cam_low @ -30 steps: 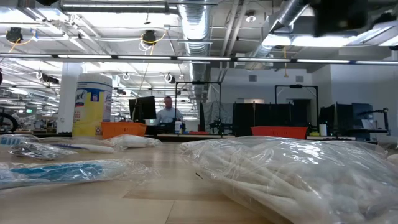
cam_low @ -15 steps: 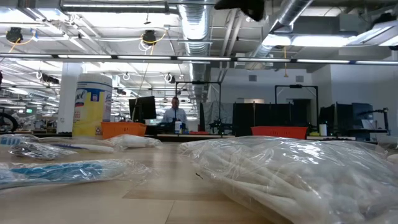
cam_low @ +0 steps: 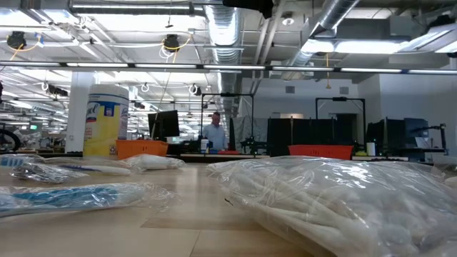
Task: Pick & Place Travel size toiletries
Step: Put the cotton pack into the top red bin
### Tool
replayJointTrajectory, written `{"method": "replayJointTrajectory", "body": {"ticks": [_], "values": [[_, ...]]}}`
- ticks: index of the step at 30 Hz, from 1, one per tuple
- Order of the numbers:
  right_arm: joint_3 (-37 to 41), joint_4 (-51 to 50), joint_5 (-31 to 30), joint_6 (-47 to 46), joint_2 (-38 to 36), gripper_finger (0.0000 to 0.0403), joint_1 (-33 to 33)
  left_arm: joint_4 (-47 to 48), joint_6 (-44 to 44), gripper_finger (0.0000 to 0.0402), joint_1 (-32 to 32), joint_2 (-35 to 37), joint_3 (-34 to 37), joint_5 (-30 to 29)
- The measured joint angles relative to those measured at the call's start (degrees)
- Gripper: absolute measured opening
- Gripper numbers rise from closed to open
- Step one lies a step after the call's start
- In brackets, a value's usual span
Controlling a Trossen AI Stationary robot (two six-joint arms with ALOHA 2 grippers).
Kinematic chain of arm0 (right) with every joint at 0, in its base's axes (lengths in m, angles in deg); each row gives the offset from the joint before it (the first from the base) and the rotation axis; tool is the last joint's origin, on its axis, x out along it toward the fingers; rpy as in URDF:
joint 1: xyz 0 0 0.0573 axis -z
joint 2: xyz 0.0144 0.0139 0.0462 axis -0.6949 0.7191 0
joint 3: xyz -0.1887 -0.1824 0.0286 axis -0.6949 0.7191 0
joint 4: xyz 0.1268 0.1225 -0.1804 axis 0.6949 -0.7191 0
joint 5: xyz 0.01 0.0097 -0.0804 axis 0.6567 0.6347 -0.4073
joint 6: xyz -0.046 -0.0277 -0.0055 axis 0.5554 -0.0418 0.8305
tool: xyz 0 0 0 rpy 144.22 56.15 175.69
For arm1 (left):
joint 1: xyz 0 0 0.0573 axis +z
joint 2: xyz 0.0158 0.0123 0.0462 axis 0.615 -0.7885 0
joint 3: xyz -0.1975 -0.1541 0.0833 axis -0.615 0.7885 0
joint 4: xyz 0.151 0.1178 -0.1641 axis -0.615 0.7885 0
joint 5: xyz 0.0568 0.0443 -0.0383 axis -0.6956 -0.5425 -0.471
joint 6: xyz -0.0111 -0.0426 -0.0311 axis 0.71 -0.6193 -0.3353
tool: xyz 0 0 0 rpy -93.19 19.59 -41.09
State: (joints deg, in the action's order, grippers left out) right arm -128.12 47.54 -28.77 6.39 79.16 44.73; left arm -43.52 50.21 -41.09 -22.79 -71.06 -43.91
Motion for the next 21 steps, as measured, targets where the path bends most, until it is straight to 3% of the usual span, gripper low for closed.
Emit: {"method": "replayJointTrajectory", "body": {"ticks": [6,11,21], "values": [[7.1,8.5,7.8,0.9,-0.5,0.0214,2.1,0.3,0.3,0.0008,0.0,-0.1,0.0,0.0],[11.5,10.3,8.8,-1.1,-4.2,0.0214,5.4,0.5,0.7,0.0008,0.8,-1.0,0.0,-1.0],[28.4,24.9,8.9,-3.3,-22.5,0.0214,7.5,0.6,3.6,0.0008,1.7,-5.9,-0.2,-20.0]]}}
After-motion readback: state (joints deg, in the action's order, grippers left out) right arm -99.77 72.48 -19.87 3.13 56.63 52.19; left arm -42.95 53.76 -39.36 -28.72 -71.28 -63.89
